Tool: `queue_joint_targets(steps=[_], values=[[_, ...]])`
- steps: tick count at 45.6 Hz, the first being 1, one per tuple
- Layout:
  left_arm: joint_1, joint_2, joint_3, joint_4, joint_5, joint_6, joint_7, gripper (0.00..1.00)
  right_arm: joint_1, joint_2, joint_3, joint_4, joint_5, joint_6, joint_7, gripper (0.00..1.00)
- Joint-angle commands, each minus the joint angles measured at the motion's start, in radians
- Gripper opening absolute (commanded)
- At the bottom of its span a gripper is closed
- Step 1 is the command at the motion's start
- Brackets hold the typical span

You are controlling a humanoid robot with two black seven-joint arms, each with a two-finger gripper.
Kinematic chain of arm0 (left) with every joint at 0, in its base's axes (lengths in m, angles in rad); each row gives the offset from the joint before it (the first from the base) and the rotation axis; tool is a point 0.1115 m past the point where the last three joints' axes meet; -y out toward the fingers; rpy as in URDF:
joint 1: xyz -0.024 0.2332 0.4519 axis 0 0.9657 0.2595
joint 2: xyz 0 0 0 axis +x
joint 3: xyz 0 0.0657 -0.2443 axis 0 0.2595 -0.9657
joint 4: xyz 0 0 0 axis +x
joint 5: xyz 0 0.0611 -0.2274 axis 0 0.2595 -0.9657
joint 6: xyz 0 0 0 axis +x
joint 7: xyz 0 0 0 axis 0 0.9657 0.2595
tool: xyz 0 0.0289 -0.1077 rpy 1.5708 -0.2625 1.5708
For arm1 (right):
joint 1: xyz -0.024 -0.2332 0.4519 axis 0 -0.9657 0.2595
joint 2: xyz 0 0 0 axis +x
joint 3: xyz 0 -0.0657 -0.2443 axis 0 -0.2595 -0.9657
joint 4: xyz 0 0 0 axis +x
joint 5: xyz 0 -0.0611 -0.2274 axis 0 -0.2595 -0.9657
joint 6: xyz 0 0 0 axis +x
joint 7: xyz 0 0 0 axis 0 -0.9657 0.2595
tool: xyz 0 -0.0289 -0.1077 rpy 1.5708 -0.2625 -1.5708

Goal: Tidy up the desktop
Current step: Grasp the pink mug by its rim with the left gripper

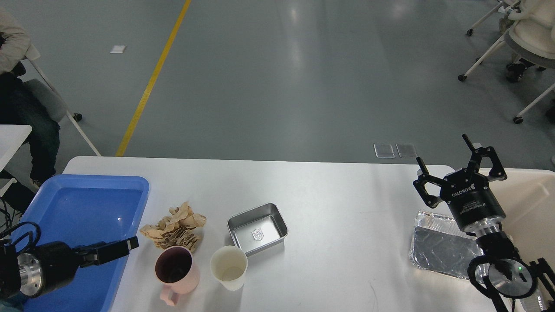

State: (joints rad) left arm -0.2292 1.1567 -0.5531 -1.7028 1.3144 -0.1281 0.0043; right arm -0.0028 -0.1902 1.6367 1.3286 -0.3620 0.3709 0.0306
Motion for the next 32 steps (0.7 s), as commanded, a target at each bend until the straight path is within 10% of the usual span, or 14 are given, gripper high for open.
queue_joint_targets(steps=[1,21,32], values=[[-0.036,-0.087,0.004,0.055,0.112,-0.036,-0.001,0.97,0.000,-0.002,0.005,-0.002,0.000,0.005,0.000,1.00],[-0.061,-0.199,0.028,0.106,0.367,-0.159,0.000,0.86,-0.008,-0.015,0.023,-0.002,0.000,0.013,0.000,1.00],[-0.064,-0.222,0.056,0.130,0.371,-0.176,0.083,0.58,-0.011,-0.015,0.025,-0.002,0.002,0.013,0.000,1.00]])
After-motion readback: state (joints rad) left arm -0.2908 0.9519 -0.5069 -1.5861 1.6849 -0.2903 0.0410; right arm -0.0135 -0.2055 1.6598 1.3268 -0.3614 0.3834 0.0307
